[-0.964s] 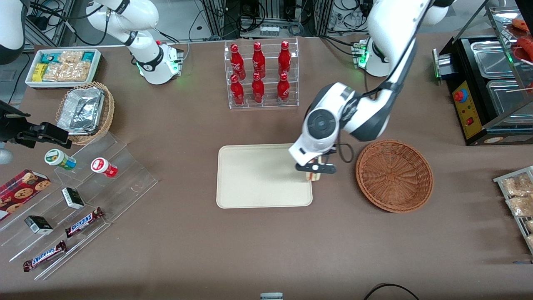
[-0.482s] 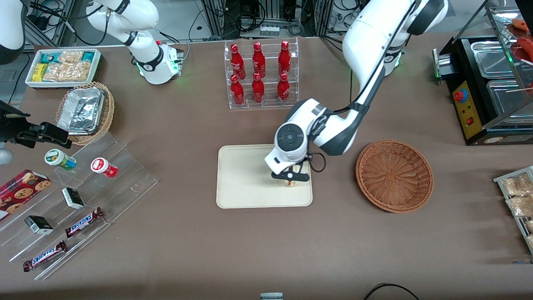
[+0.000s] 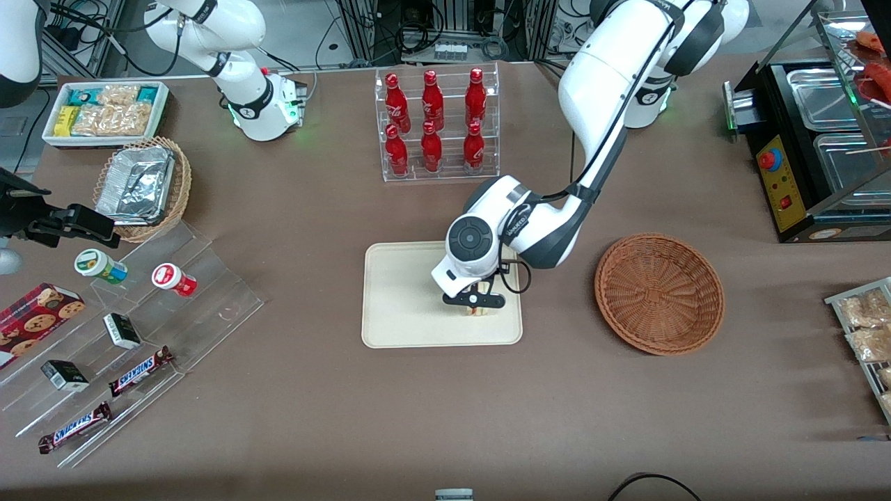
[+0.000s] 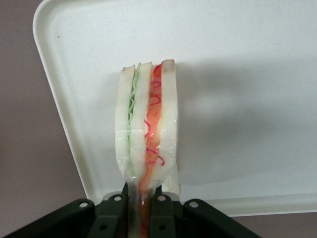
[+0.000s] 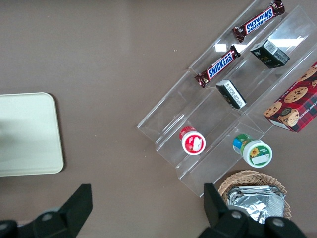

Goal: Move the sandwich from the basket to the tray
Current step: 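Lower the sandwich onto the tray and open the left gripper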

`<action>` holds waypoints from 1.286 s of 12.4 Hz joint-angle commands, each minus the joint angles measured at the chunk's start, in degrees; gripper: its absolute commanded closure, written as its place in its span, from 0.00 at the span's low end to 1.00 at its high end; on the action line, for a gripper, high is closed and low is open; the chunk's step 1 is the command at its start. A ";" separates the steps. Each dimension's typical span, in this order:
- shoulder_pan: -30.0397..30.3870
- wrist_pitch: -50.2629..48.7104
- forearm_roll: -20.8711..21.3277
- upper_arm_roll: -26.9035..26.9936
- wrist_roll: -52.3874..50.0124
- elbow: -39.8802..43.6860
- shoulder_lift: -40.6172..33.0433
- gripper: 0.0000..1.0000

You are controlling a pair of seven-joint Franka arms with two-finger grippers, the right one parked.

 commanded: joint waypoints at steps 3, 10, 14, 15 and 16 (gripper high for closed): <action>-0.66 0.97 0.40 0.42 -1.07 1.87 1.87 0.00; -2.07 1.93 0.66 0.86 -1.25 1.96 1.26 0.00; -1.54 1.32 0.84 1.03 -1.07 2.05 -1.02 0.00; -1.28 0.62 0.84 1.12 -1.07 2.05 -1.90 0.00; 0.03 -0.52 0.84 1.12 -0.72 2.05 -2.69 0.00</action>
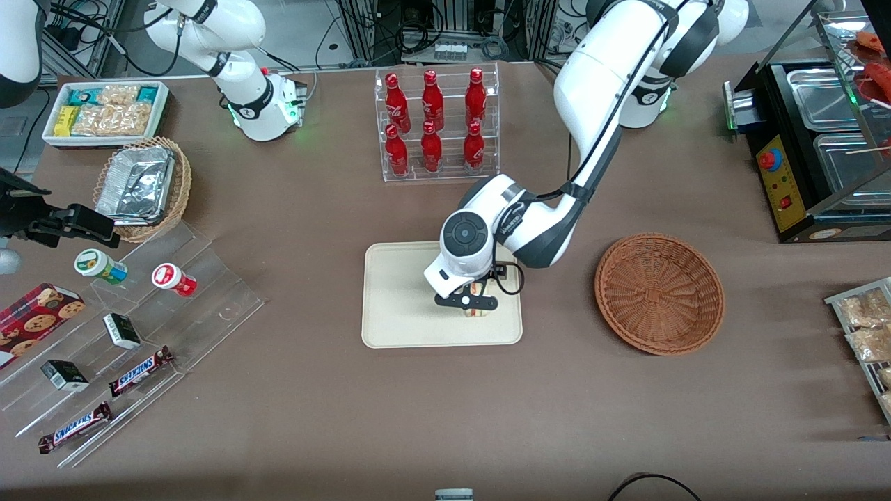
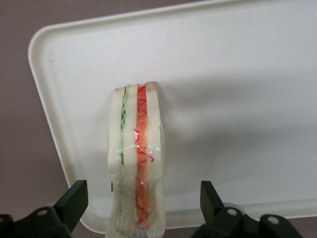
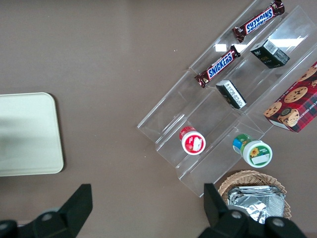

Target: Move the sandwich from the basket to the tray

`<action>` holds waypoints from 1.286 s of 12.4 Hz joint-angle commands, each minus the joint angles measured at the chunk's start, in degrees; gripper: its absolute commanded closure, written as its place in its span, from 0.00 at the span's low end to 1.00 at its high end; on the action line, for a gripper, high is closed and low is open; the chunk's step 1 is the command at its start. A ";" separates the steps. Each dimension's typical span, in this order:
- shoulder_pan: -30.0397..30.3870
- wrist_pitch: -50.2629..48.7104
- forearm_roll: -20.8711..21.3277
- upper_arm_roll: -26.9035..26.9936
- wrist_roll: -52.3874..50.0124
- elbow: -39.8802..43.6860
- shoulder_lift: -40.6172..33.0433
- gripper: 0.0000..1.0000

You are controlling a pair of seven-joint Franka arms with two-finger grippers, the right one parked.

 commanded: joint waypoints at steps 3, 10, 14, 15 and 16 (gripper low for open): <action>5.11 -5.37 -0.16 0.08 0.79 -0.23 -5.85 0.00; 16.80 -13.79 -1.48 0.08 11.13 -0.58 -16.23 0.00; 25.77 -21.79 -2.01 0.17 20.72 -0.58 -21.50 0.00; 28.31 -23.72 -2.02 -0.01 22.05 -0.67 -22.56 0.00; 29.73 -24.96 -2.02 -0.01 23.46 -0.67 -23.70 0.00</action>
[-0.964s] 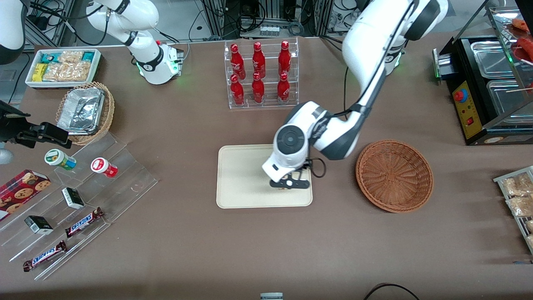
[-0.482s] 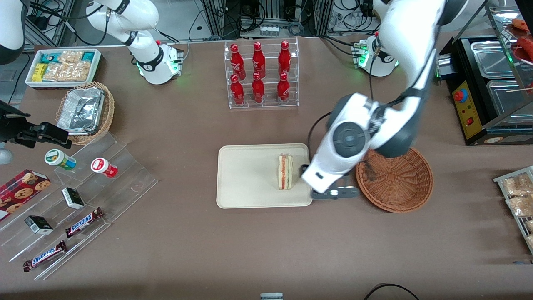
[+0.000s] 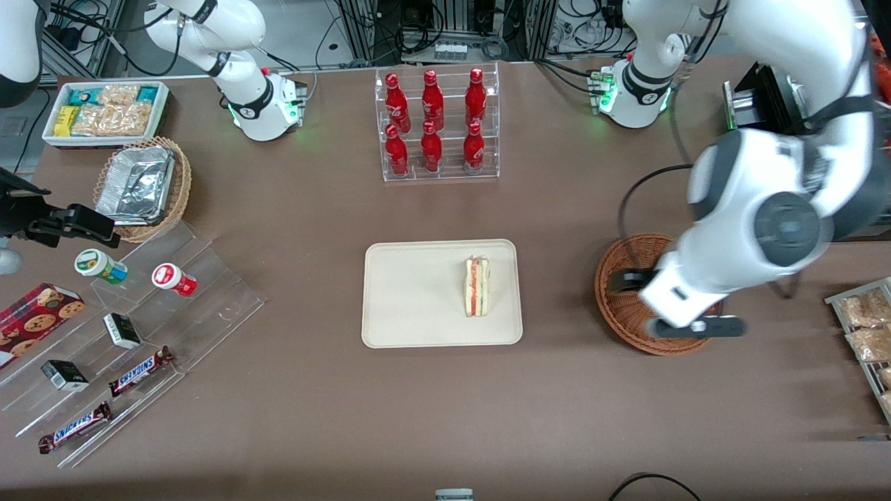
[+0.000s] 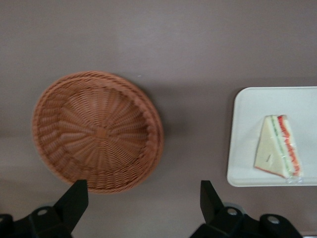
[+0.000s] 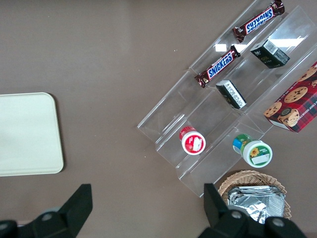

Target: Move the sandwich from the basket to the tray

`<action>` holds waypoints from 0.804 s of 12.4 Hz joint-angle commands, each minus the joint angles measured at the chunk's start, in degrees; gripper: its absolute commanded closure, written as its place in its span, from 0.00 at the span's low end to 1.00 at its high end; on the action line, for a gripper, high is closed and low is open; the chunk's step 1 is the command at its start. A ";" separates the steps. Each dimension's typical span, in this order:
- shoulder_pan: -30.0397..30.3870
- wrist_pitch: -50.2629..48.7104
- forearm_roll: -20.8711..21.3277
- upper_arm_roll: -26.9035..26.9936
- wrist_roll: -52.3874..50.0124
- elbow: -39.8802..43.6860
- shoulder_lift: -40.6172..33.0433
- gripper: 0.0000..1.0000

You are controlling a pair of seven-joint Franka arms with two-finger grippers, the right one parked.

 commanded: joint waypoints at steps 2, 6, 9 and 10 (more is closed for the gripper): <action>4.71 -4.71 -0.57 -0.60 4.36 -1.44 -5.27 0.00; 8.05 -10.16 -0.22 -0.60 9.55 -2.49 -10.36 0.00; 8.59 -10.78 0.48 -0.60 9.38 -6.17 -15.72 0.00; 9.20 -11.22 0.48 -0.52 9.38 -7.23 -16.69 0.00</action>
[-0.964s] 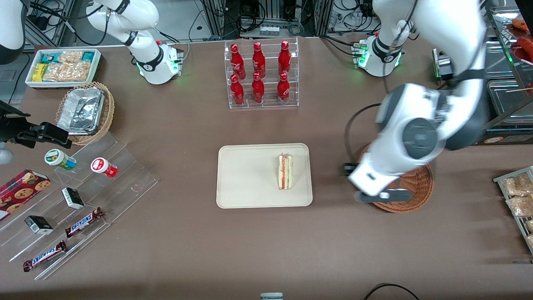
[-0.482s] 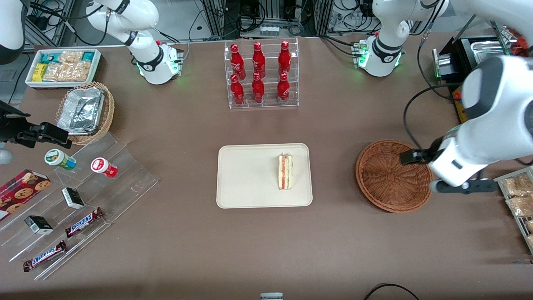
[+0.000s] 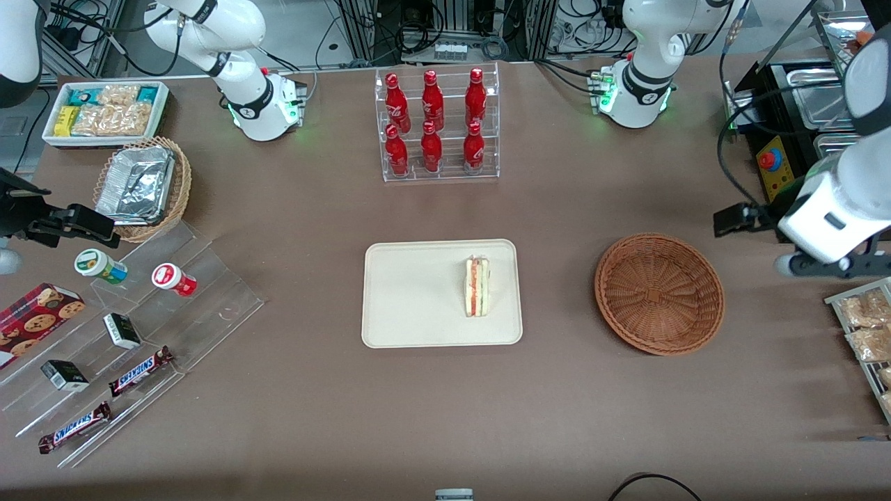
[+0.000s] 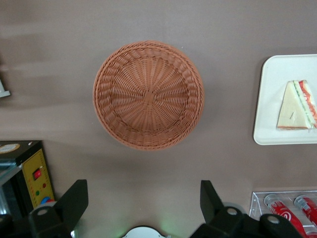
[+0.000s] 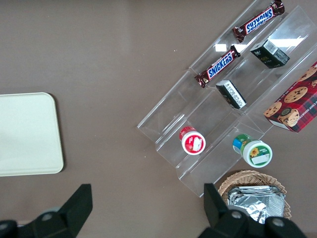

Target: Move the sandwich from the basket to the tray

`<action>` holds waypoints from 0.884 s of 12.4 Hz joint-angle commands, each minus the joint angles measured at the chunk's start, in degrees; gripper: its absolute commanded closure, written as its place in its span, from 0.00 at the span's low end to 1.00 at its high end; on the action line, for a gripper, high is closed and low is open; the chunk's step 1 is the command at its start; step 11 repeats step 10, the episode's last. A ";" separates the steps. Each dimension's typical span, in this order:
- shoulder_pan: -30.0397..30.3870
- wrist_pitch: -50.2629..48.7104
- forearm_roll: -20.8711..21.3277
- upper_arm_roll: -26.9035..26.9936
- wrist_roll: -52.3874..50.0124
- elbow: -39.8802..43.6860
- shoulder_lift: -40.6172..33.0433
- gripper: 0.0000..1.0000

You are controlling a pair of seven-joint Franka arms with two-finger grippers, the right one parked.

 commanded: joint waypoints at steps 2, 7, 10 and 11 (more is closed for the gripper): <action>1.75 -0.88 0.43 -0.49 0.95 -5.64 -5.36 0.00; 3.60 0.09 0.43 0.21 1.30 -8.28 -6.87 0.00; 3.07 0.09 0.43 2.59 4.37 -8.11 -6.86 0.00; 3.07 0.09 0.43 2.59 4.37 -8.11 -6.86 0.00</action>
